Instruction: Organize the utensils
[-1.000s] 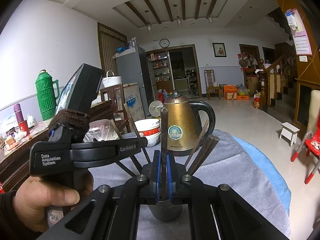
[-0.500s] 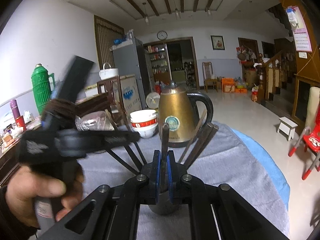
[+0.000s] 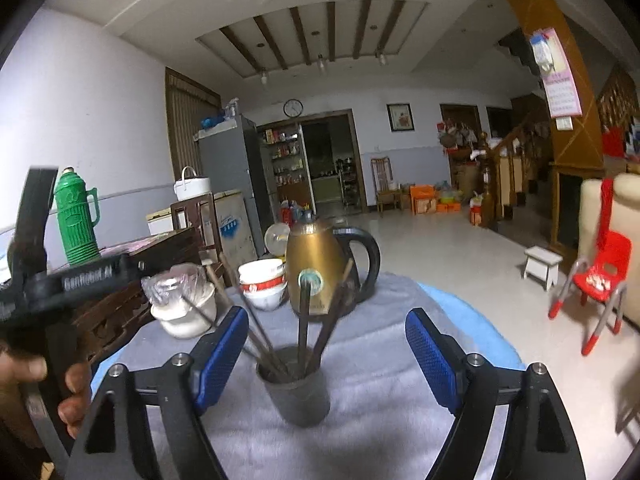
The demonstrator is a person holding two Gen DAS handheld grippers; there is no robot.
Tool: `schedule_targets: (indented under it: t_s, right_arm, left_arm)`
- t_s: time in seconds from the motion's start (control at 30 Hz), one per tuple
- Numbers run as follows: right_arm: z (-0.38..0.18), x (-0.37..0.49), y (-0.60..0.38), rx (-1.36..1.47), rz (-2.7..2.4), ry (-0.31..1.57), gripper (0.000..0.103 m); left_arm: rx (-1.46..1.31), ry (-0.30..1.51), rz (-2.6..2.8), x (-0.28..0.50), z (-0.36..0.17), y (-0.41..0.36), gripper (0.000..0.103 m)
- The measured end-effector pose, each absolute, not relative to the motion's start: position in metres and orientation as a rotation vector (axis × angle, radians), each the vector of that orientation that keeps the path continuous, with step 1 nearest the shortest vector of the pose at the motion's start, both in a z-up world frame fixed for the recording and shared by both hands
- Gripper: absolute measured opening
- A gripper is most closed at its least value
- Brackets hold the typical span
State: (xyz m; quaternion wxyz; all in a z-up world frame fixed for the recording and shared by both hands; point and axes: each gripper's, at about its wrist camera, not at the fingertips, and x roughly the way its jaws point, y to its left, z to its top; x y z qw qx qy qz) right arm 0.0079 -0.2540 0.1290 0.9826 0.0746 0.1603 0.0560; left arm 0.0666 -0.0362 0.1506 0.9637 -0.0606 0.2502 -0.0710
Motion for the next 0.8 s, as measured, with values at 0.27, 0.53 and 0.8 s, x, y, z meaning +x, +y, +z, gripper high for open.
schedule_targets:
  t_s: [0.27,0.53,0.8]
  right_arm:
    - [0.105,-0.008,-0.229,0.082,0.222,0.443,0.084]
    - [0.106,-0.014,-0.217,0.060,0.244,0.450,0.084]
    - [0.108,-0.013,-0.213,0.039,0.236,0.447,0.084]
  left_arm:
    - [-0.062,0.630,-0.163,0.047,0.107,-0.054,0.091]
    - [-0.068,0.655,-0.167,0.037,0.110,-0.053,0.091]
    - [-0.070,0.670,-0.145,0.038,0.111,-0.050,0.097]
